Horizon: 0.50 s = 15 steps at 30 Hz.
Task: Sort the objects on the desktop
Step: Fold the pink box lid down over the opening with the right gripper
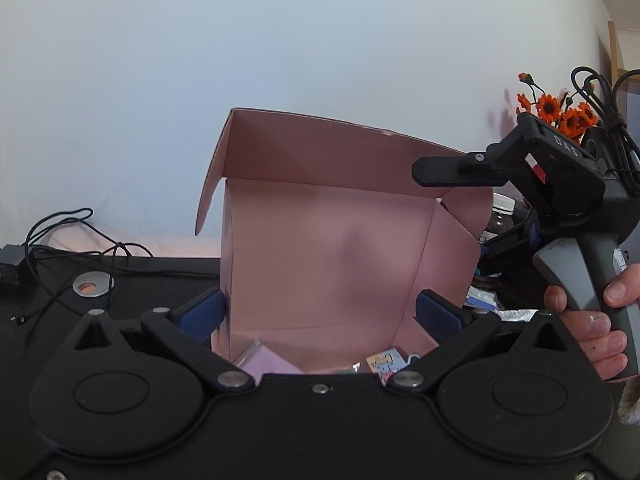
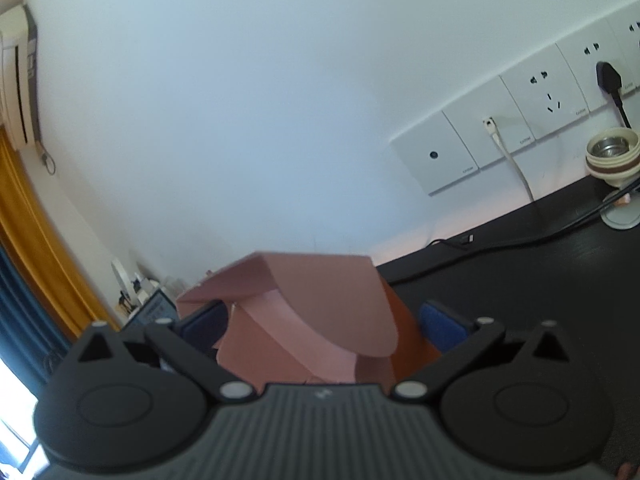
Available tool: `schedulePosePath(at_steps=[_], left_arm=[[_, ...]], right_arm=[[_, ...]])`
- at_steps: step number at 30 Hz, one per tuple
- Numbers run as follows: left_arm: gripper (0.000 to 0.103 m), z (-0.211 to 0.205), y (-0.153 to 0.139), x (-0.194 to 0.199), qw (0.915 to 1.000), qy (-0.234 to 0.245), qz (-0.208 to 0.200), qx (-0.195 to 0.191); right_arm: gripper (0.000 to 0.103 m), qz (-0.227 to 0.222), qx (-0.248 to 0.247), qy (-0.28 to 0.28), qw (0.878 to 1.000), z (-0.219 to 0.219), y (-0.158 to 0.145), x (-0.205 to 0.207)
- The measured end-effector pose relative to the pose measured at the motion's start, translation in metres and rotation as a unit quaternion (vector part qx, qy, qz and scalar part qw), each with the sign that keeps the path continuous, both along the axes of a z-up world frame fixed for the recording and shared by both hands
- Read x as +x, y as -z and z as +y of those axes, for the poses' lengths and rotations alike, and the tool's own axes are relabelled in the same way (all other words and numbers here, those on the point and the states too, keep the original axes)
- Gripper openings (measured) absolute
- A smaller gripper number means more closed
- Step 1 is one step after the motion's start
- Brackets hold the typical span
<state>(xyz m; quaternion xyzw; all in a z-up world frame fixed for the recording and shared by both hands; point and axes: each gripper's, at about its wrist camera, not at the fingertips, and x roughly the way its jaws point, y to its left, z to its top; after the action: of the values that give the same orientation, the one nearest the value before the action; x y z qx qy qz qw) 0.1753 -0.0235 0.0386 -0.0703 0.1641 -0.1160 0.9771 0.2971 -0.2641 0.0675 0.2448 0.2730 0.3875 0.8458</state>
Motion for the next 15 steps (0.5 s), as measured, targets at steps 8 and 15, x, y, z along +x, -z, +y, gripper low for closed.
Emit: schedulePosePath(at_steps=[8, 15], left_arm=[[0.103, -0.010, 0.001, -0.026, 0.9986, 0.021, -0.016, 0.046], [0.103, -0.011, 0.002, -0.035, 0.9984, 0.028, -0.017, 0.047]], right_arm=[[0.102, -0.001, -0.021, -0.002, 1.000, 0.001, 0.004, -0.017], [0.102, 0.010, -0.012, 0.007, 1.000, -0.010, 0.007, -0.033]])
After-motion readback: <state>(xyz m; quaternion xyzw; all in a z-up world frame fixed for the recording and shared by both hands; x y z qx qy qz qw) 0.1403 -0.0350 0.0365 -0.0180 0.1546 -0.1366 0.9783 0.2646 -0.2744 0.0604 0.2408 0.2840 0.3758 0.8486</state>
